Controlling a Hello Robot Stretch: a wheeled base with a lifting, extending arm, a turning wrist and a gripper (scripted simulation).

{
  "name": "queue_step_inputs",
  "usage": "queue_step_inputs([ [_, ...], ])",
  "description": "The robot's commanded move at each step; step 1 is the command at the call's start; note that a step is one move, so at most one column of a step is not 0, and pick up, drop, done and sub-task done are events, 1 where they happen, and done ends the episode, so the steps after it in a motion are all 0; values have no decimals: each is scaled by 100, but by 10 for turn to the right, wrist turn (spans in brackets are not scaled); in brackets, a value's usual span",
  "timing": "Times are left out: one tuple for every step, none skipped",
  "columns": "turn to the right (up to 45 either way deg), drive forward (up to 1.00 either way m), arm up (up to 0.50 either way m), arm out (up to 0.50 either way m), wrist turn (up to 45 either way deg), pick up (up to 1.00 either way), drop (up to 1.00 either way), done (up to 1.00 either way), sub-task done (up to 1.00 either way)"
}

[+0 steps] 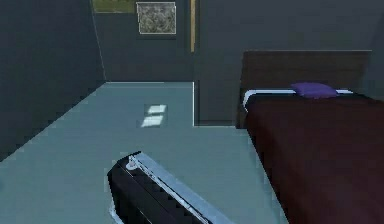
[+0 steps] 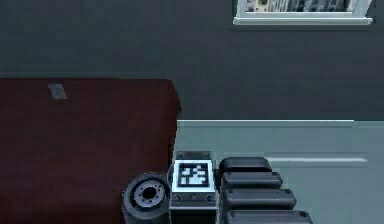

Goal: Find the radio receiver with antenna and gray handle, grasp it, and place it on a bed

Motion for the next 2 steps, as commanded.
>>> queue_step_inputs([
  [0,55,0,0,0,0,0,0,0],
  [450,0,0,0,0,0,0,0,0],
])
